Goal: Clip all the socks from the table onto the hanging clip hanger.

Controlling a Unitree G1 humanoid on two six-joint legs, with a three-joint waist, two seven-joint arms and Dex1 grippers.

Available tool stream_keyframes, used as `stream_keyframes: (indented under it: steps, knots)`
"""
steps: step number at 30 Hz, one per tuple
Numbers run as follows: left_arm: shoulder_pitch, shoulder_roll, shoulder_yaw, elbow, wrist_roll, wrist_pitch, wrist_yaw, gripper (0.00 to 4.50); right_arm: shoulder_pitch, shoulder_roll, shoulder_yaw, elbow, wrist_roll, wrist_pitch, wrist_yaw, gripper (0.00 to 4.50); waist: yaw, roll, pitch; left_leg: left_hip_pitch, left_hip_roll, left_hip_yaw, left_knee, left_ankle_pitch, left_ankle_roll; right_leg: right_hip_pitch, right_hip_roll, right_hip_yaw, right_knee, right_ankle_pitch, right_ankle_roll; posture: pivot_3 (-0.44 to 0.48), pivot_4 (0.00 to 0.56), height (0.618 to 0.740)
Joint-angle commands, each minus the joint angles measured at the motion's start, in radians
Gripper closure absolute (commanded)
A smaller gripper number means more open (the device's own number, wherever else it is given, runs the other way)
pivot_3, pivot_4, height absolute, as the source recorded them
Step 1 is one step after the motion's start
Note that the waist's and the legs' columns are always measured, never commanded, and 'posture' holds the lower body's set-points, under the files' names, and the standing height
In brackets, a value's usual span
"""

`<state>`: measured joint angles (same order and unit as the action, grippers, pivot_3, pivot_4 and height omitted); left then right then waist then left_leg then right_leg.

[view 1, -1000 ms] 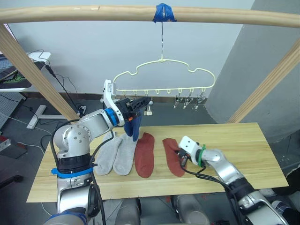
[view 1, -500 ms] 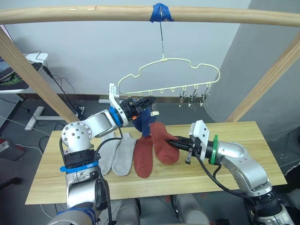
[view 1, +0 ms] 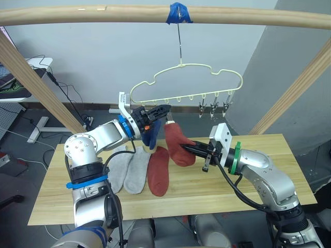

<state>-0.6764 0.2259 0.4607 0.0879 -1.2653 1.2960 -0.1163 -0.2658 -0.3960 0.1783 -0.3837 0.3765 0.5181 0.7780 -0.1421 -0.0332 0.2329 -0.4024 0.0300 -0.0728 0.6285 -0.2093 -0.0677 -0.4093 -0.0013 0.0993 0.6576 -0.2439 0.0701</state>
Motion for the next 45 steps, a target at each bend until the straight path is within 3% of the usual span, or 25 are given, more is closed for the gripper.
stream_keyframes:
  steps: [1,24,45]
  knots:
    - [-0.021,0.002,-0.007,-0.026,-0.036,-0.016,0.003,4.47,-0.02,0.0,-0.007,-0.014,0.014,-0.016,0.002,4.46,0.0,0.0,0.0,0.0,0.0,0.0,0.0,0.0,0.0,0.0,0.0,0.0,0.0,0.0,0.0,-0.164,0.2,0.74]
    - [-0.013,0.02,-0.031,-0.027,-0.044,-0.05,0.003,4.47,-0.019,0.013,-0.002,-0.001,0.04,0.023,0.005,4.46,0.0,0.0,0.0,0.0,0.0,0.0,-0.001,0.0,0.0,0.0,0.0,0.0,-0.001,0.0,0.0,-0.154,0.203,0.74]
    - [-0.001,0.022,-0.045,-0.057,-0.056,-0.057,-0.005,4.47,-0.111,0.06,-0.059,0.068,0.127,0.097,-0.034,4.46,0.002,0.0,0.0,-0.003,0.0,0.0,-0.001,0.0,0.0,-0.002,0.0,0.0,-0.001,0.0,0.0,-0.139,0.184,0.74]
